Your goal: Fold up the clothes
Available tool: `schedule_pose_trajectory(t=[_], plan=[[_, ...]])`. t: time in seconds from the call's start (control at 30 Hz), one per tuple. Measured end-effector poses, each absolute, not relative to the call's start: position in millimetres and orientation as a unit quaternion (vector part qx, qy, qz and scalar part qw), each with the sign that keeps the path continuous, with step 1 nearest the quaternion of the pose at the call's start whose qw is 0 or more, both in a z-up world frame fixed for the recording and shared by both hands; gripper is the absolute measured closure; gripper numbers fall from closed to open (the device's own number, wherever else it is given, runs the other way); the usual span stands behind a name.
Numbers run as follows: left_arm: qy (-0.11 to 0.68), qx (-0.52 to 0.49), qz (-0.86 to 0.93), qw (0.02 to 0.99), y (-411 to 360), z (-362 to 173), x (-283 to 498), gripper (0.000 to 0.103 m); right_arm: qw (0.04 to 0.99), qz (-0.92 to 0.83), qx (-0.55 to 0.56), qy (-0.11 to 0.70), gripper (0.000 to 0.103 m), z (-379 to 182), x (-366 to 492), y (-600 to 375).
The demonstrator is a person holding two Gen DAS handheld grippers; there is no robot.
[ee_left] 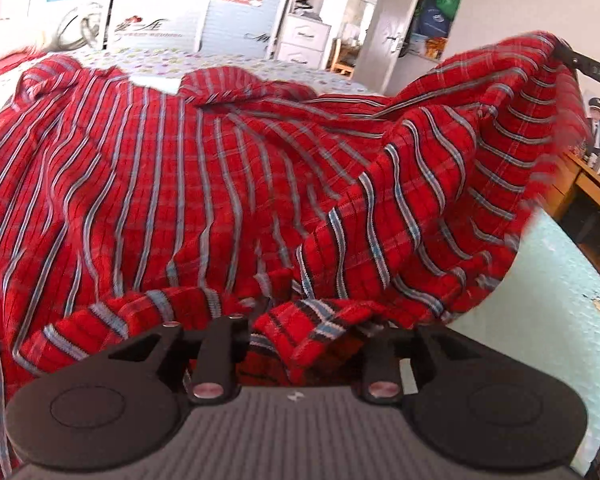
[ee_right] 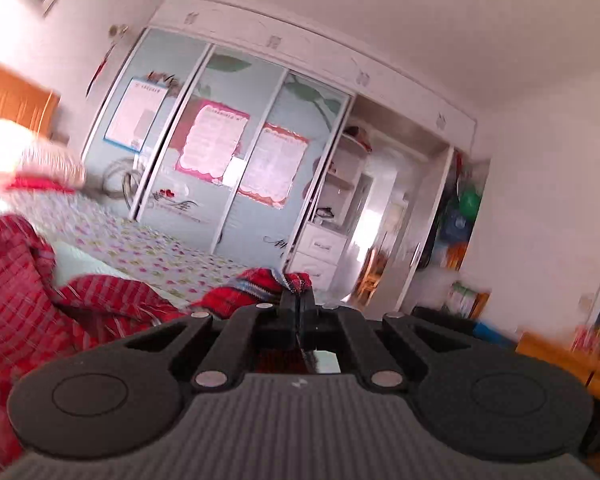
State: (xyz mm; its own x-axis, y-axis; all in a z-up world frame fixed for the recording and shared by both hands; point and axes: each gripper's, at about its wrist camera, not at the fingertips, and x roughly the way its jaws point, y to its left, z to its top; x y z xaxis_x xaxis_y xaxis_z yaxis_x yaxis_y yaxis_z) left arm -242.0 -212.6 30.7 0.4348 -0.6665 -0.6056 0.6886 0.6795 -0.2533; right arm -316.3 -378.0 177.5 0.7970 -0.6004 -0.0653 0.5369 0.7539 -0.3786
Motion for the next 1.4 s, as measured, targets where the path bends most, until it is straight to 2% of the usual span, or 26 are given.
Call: schedule_pose_trajectory(t=[0.07,0.17,0.27,0.33,0.43,0.57,0.63,0.7,0.73,0.8,0.87,1.03,1.1,1.17,1.4], plan=[[0.360,0.018,-0.399,0.843,-213.6,22.8,-239.2,0.072,0.928,-0.303,-0.156,0.150,0.103,161.6,-294.3,-391.4],[0.352,0.040,-0.405,0.843,-216.3,16.6,-241.9,0.071,0.919,-0.310,-0.070,0.234,0.103,127.6,-282.8,-425.9],[0.333,0.072,-0.408,0.847,-219.9,13.5,-249.6,0.071,0.913,-0.315,0.021,0.257,0.103,95.9,-305.8,-449.9],[0.331,0.083,-0.410,0.846,-220.5,14.5,-251.7,0.071,0.918,-0.309,0.065,0.240,0.103,80.5,-333.6,-453.6],[0.343,0.073,-0.426,0.834,-217.1,24.4,-251.8,0.082,0.916,-0.341,0.044,0.205,0.103,80.8,-376.7,-434.5],[0.347,0.002,-0.481,0.805,-202.0,58.6,-256.3,0.082,0.899,-0.400,-0.030,0.177,0.103,110.0,-415.5,-425.7],[0.337,-0.014,-0.503,0.796,-194.3,76.0,-262.6,0.079,0.884,-0.426,-0.056,0.187,0.103,122.9,-421.7,-436.9],[0.330,-0.015,-0.495,0.804,-185.4,82.7,-268.9,0.067,0.869,-0.440,-0.061,0.218,0.103,129.2,-420.8,-458.0],[0.337,-0.024,-0.487,0.805,-177.2,80.6,-269.6,0.064,0.861,-0.452,-0.058,0.228,0.099,126.3,-419.4,-469.5],[0.356,-0.044,-0.471,0.806,-159.5,74.7,-270.0,0.058,0.833,-0.458,-0.047,0.307,0.087,106.6,-408.8,-497.2],[0.375,-0.064,-0.454,0.806,-141.9,68.7,-270.5,0.056,0.819,-0.460,-0.007,0.344,0.085,89.5,-414.8,-512.6],[0.405,-0.111,-0.417,0.806,-81.6,55.7,-287.5,0.050,0.830,-0.457,0.120,0.296,0.074,73.5,-464.4,-497.9],[0.404,-0.130,-0.389,0.818,-59.1,55.4,-295.2,0.050,0.847,-0.436,0.142,0.271,0.073,68.8,-470.5,-472.3],[0.399,-0.152,-0.356,0.831,-39.1,53.9,-300.6,0.049,0.867,-0.399,0.151,0.258,0.066,63.5,-481.4,-440.7],[0.397,-0.296,-0.233,0.837,27.8,28.3,-298.4,0.046,0.904,-0.212,0.264,0.262,0.056,48.9,-484.6,-357.1]])
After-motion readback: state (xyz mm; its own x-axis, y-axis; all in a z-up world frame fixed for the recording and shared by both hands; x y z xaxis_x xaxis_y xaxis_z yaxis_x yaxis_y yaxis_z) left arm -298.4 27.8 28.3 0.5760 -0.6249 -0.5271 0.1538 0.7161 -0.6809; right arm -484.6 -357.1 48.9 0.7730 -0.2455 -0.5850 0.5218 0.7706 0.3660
